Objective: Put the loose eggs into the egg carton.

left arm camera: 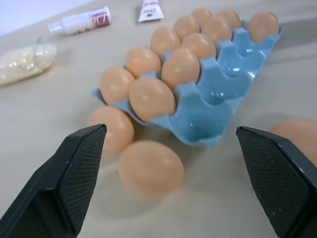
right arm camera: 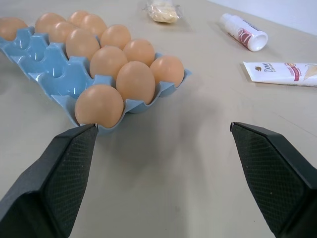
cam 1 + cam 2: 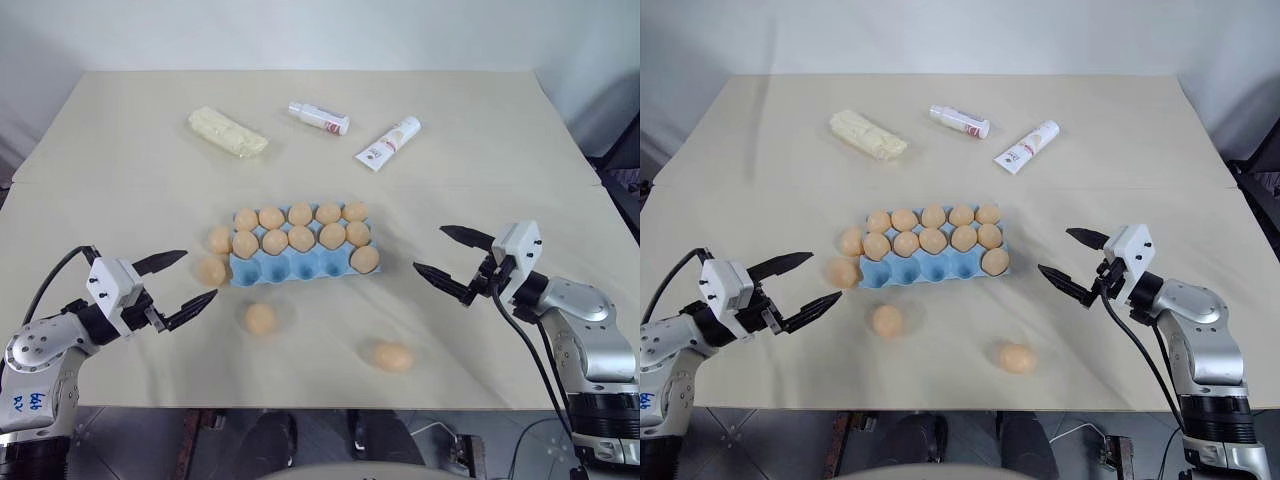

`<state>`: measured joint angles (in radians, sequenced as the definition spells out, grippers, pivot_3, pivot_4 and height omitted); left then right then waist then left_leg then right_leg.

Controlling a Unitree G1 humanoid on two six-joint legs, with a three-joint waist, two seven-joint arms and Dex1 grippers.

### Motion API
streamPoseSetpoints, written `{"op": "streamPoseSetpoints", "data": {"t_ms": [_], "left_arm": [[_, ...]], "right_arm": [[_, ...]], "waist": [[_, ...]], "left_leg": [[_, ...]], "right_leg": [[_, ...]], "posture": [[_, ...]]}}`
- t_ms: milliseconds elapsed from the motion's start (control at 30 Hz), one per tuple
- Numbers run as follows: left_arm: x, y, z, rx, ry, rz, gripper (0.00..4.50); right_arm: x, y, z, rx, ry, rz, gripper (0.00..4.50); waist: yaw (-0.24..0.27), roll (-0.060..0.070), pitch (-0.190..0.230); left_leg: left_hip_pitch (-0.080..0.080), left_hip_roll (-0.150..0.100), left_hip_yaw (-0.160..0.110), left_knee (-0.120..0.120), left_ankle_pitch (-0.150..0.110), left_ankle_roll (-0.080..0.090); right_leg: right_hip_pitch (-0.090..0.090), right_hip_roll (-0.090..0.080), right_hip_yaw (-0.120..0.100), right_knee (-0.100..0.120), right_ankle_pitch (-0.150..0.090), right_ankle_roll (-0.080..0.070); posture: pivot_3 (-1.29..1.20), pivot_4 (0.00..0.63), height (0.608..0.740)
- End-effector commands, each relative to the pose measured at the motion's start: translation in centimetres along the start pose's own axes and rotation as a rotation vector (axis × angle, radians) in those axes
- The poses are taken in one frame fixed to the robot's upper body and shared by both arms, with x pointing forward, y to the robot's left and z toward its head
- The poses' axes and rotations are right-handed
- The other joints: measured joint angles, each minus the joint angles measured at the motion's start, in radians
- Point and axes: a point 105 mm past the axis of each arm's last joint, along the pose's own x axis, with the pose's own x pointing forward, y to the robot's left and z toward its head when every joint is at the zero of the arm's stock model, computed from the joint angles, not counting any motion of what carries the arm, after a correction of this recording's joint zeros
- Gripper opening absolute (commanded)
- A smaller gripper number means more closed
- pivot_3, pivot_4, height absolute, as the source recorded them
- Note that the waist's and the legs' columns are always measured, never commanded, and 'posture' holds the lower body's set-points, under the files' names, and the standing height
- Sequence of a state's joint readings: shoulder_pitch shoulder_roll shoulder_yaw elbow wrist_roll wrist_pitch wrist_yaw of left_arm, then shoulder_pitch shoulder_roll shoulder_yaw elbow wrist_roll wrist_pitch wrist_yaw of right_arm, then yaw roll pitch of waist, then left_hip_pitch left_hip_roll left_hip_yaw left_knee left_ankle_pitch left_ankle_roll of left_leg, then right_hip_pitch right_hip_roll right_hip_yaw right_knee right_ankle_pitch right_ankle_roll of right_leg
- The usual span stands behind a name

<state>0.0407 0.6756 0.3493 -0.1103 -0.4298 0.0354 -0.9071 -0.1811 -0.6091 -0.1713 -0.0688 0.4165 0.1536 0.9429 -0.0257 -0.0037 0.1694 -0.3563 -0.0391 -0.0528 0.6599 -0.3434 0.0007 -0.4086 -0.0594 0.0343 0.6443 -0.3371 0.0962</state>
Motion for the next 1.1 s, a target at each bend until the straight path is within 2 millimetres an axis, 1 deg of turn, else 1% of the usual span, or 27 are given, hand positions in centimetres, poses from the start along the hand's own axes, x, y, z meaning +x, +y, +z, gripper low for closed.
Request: {"op": "streamPoseSetpoints", "data": {"t_ms": [33,167,267,300,367,400,433,533,667,733,800,967,1033,1100], "left_arm": [[0.6,0.0,1.0,0.041,-0.025,-0.004,4.48],[1.2,-0.4,1.2,-0.001,-0.058,-0.032,4.48],[2.2,-1.8,1.3,0.001,-0.062,-0.128,4.48],[2.7,-2.4,1.3,0.009,-0.061,-0.173,4.48],[3.8,-4.3,1.2,0.030,-0.059,-0.314,4.48],[4.1,-4.9,1.2,0.038,-0.058,-0.360,4.48],[4.6,-5.7,1.1,0.056,-0.054,-0.432,4.48],[5.1,-6.8,0.8,0.089,-0.051,-0.551,4.48],[5.3,-7.5,0.3,0.117,-0.051,-0.640,4.48],[5.2,-7.6,0.3,0.118,-0.054,-0.654,4.48],[5.1,-7.7,0.4,0.114,-0.060,-0.659,4.48],[4.7,-7.5,0.4,0.105,-0.058,-0.645,4.48],[4.3,-7.5,0.5,0.104,-0.054,-0.643,4.48],[3.8,-7.6,0.4,0.103,-0.046,-0.643,4.48]], "right_arm": [[0.0,-0.1,1.5,-0.025,-0.053,-0.009,4.50],[-0.2,-0.1,1.8,-0.034,-0.054,-0.023,4.50],[-1.3,0.0,2.4,-0.050,-0.050,-0.042,4.50],[-1.8,0.0,2.5,-0.058,-0.043,-0.054,4.50],[-3.7,0.5,2.7,-0.063,-0.006,-0.073,4.50],[-4.4,0.8,2.8,-0.064,0.011,-0.077,4.50],[-5.6,1.5,2.6,-0.064,0.049,-0.083,4.50],[-8.0,3.0,1.9,-0.056,0.136,-0.083,4.50],[-10.1,4.4,1.0,-0.019,0.202,-0.104,4.50],[-10.1,5.4,0.7,-0.009,0.220,-0.070,4.50],[-9.7,6.3,0.7,-0.007,0.228,-0.022,4.50],[-7.0,8.3,0.8,0.009,0.220,0.141,4.50],[-5.8,8.4,0.5,0.017,0.219,0.175,4.50],[-4.5,8.6,-0.2,0.018,0.236,0.223,4.50]], "waist": [[0.000,0.000,0.000],[0.001,0.000,0.000],[0.002,0.000,0.000],[0.006,0.000,0.000],[0.020,0.000,0.000],[0.027,0.000,0.000],[0.031,0.000,0.000],[0.047,0.000,0.000],[0.036,0.000,0.000],[0.027,0.000,0.000],[0.021,-0.001,0.000],[0.023,-0.001,0.001],[0.023,-0.002,0.001],[0.023,-0.002,0.001]], "left_leg": [[0.000,0.000,0.000,0.000,0.000,0.000],[0.000,0.000,0.000,0.000,0.000,0.000],[0.000,0.000,0.000,0.000,0.000,0.000],[0.000,0.000,0.000,0.000,0.000,0.000],[0.000,0.000,0.000,0.000,0.000,0.000],[-0.001,0.000,0.000,0.000,0.000,0.000],[-0.001,0.000,0.000,0.001,0.000,0.000],[-0.002,0.000,-0.001,0.002,0.000,0.000],[0.000,0.000,0.002,0.002,-0.001,0.002],[0.002,0.000,0.002,0.002,-0.003,0.006],[0.004,0.000,0.001,0.002,-0.003,0.007],[0.005,0.000,0.001,0.003,-0.001,0.007],[0.005,0.000,0.001,0.003,-0.001,0.008],[0.005,0.000,0.000,0.003,-0.001,0.007]], "right_leg": [[0.000,0.000,0.000,0.000,0.000,0.000],[0.000,0.000,0.000,0.000,0.000,0.000],[0.000,0.000,0.000,0.000,0.000,0.000],[0.000,0.000,0.000,0.000,0.000,0.000],[0.000,0.000,0.000,-0.001,0.000,0.000],[0.000,0.000,0.000,-0.001,0.000,0.000],[0.000,0.000,-0.001,-0.001,0.000,0.000],[0.000,0.000,-0.001,-0.002,0.000,0.000],[0.001,0.000,0.001,0.000,0.000,0.001],[0.004,0.000,0.001,0.000,0.001,0.001],[0.005,0.000,0.002,0.001,0.001,0.000],[0.007,0.000,0.001,0.000,0.004,0.000],[0.007,0.000,0.001,0.000,0.004,-0.001],[0.007,0.000,0.001,-0.001,0.004,-0.001]], "posture": [[0.00,0.150,0.740],[0.00,0.150,0.740],[0.00,0.150,0.740],[0.00,0.150,0.740],[0.00,0.150,0.740],[0.00,0.150,0.740],[0.00,0.150,0.740],[0.00,0.150,0.740],[0.00,0.150,0.740],[0.00,0.150,0.740],[0.00,0.150,0.740],[0.00,0.150,0.740],[0.00,0.150,0.740],[0.00,0.150,0.740]]}}
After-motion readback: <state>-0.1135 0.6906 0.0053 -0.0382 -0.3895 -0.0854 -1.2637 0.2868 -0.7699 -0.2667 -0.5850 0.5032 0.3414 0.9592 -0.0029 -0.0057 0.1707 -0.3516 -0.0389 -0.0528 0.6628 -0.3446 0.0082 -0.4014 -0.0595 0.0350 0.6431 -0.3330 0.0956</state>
